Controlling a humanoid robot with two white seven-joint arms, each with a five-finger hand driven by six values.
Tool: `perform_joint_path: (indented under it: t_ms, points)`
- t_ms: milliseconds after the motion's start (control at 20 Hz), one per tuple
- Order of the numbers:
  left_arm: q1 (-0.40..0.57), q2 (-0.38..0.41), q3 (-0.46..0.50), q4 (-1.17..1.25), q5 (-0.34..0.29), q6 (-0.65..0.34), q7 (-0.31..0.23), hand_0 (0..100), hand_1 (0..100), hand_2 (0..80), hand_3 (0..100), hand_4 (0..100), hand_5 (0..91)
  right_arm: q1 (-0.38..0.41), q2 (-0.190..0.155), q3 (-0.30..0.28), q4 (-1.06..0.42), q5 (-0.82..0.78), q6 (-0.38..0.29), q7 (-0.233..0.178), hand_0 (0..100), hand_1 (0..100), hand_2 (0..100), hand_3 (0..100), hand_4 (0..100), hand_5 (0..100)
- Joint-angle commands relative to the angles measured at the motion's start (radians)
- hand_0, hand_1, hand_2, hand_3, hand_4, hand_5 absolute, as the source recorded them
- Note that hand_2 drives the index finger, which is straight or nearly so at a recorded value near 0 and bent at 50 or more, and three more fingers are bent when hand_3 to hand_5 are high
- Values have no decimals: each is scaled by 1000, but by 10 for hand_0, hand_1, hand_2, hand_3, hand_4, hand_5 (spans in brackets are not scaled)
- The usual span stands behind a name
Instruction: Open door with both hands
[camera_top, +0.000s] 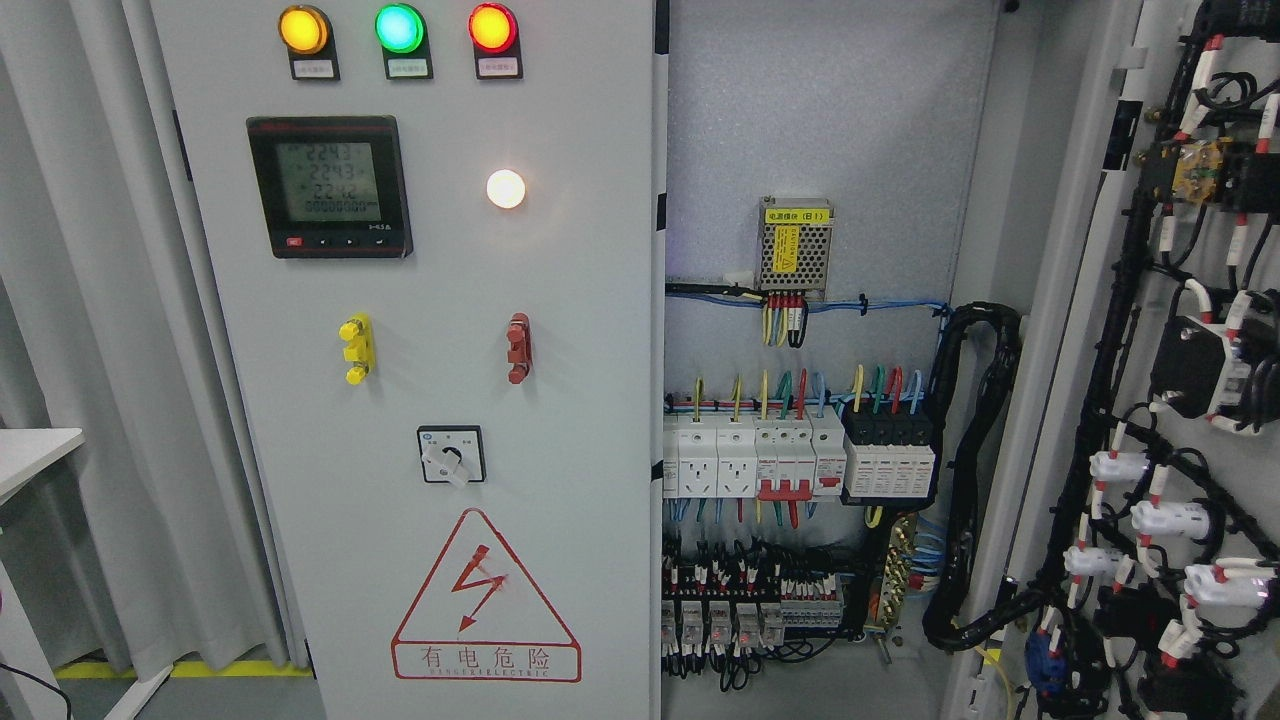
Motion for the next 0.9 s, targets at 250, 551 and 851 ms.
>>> perform_joint_path:
  t_ms: [250,551,851]
  points:
    - [197,-413,127,1221,-105,-5,4,296,0,28,27,35,0,7,-8,5,-91,-31,-5,-8,218,0,0,0,0,0]
    - [189,-524,381,1445,-132,-10,-8,296,0,28,27,36,0,203,-17,-3,-749,-29,3,-11,218,0,0,0,0,0]
    - [195,-526,392,1500,-247,-8,116,296,0,28,27,36,0,241,-11,9,-1263,-29,9,-15,218,0,0,0,0,0]
